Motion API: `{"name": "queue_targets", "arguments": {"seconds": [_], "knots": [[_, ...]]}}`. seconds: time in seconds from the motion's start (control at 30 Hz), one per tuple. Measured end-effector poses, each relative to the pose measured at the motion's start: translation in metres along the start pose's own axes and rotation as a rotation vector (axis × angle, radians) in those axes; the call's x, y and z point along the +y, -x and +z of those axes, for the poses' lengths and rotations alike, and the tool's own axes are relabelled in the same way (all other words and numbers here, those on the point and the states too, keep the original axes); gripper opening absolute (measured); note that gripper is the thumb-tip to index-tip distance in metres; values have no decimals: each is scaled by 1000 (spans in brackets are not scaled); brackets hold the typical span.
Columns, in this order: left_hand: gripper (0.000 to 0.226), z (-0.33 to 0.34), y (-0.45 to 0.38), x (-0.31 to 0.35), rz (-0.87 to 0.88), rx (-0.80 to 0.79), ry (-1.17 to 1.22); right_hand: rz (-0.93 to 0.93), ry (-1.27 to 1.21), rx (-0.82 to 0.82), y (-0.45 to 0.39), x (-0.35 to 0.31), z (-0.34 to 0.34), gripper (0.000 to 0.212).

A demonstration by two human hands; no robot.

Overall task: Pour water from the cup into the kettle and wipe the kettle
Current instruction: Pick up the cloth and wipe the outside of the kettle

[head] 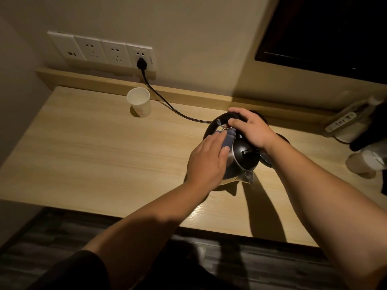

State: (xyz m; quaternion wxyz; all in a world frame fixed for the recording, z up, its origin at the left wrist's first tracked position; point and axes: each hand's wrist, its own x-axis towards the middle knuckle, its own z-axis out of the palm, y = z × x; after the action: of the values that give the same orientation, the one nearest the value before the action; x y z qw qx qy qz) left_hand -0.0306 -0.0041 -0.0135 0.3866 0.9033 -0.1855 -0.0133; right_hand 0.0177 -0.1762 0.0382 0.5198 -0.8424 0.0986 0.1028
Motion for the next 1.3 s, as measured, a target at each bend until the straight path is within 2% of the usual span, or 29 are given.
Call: {"name": "queue_targets", "arguments": {"seconds": [0.1,0.2,0.33,0.4,0.47,0.67,0.8,0.87,1.0,1.1,1.17,1.3], "knots": [[45,0,1,-1,29,20,-29,2,2,-9,0,-3,2,38],[43,1,-6,-6,-18,17,19,1,30,-14,0,-6,2,39],[40,2,-26,-38,-338,-57,223,22,-51,-6,3,-2,1,41],[42,3,-28,-47,-423,-59,281,20,-55,-4,3,-1,1,41],[43,4,-23,-41,-395,-33,298,18,-39,-1,2,-2,1,40],[46,9,-3,15,-67,99,80,22,27,14,-3,-4,2,39],[49,12,-1,17,-3,147,37,20,13,18,-3,-4,3,40],[49,15,-3,5,-48,147,69,35,-11,29,-2,-4,3,39],[45,19,-2,-37,-312,127,272,67,-91,47,1,1,2,41],[43,18,-7,-53,-458,97,377,62,-60,54,-1,-3,5,43],[43,19,-8,-47,-465,93,385,66,-56,59,-4,-4,5,43],[44,18,-2,-22,-357,179,329,75,-30,73,-6,-5,9,42]]}}
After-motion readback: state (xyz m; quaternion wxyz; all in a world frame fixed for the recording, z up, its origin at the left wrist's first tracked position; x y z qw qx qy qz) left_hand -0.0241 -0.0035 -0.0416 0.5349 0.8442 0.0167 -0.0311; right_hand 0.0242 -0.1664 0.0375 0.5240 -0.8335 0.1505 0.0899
